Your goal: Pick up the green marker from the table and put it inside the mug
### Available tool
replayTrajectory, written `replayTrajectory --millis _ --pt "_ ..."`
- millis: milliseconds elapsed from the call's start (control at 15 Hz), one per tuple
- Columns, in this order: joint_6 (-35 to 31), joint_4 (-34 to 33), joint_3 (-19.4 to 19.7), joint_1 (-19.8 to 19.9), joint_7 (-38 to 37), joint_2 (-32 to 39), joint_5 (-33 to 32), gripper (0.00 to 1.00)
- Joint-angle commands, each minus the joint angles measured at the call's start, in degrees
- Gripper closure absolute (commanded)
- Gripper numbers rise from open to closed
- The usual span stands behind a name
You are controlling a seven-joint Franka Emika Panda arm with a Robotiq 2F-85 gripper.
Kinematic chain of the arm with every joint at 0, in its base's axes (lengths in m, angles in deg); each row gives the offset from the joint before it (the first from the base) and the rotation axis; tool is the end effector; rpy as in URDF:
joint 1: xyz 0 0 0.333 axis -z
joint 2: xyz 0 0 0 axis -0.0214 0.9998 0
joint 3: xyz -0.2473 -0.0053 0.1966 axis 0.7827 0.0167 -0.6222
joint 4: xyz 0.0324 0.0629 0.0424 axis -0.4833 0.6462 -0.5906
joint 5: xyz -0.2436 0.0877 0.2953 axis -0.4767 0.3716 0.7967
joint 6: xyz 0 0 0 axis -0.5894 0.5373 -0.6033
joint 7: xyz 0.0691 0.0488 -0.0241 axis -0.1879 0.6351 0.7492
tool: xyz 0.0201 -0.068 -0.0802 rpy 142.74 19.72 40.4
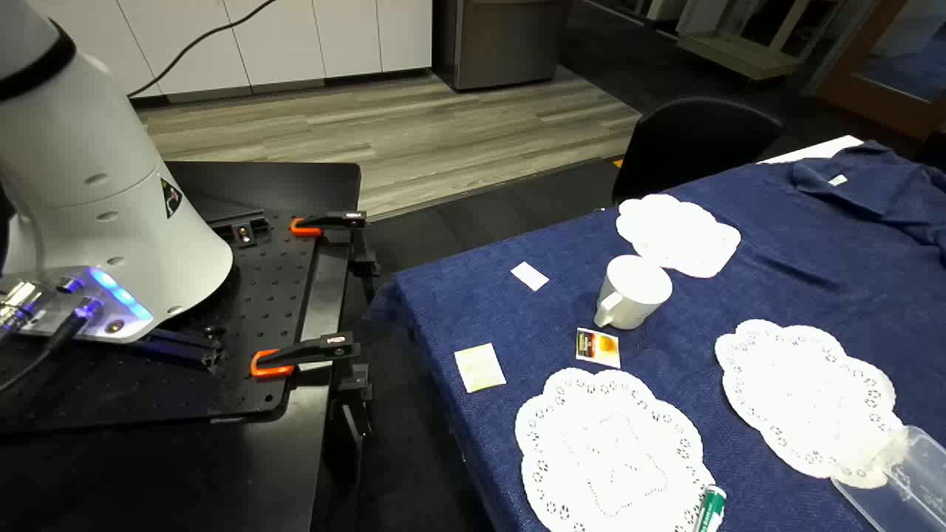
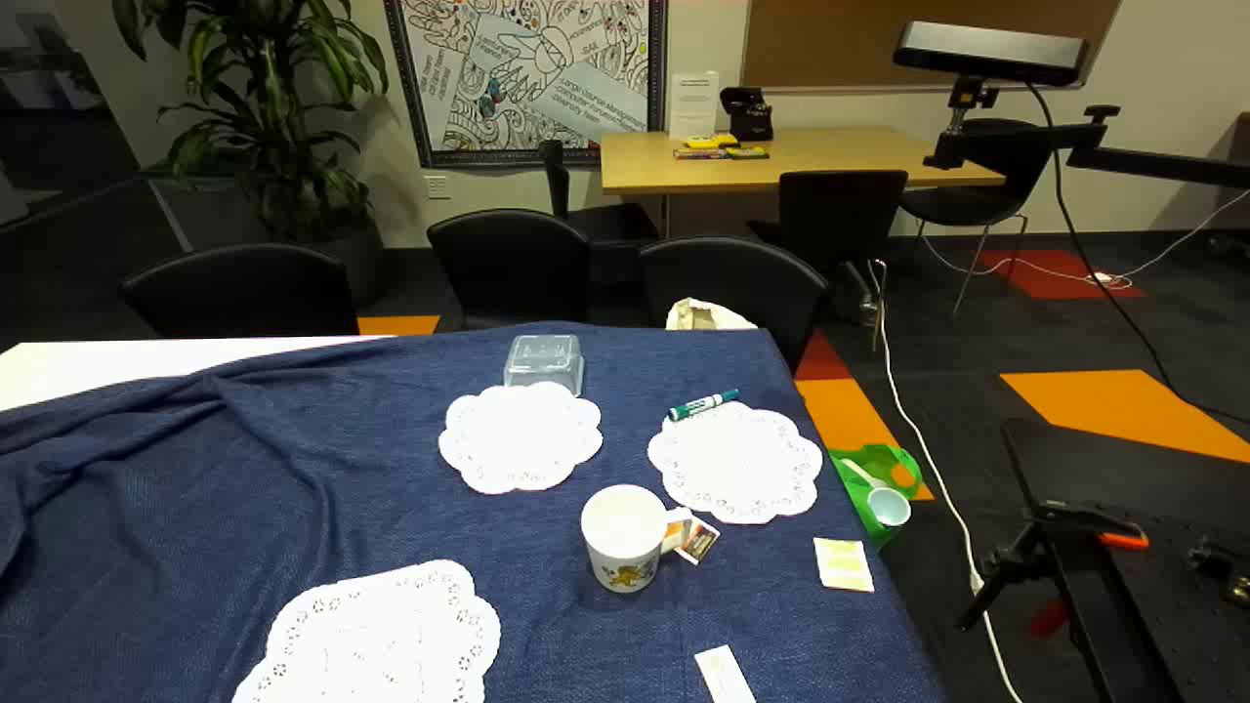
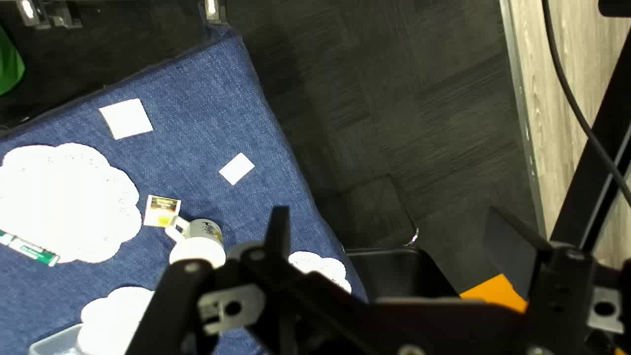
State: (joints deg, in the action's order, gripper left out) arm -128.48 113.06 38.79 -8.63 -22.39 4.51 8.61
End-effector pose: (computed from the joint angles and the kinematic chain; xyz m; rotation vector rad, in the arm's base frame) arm 0.2933 0.1435 0.5523 -2.9317 0.0549 -0.1512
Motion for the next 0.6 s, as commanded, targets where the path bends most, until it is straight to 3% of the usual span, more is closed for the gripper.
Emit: replayTrajectory --millis 0,333,533 --pt "0.36 -0.21 -0.6 0.91 0.5 -0.06 0.5 0.0" --pt "0.36 -0.21 -0.6 0.91 0.5 -0.06 0.5 0.0" --pt "-0.86 -0.26 -0.58 3.09 -0.7 -0.76 -1.43 0.0"
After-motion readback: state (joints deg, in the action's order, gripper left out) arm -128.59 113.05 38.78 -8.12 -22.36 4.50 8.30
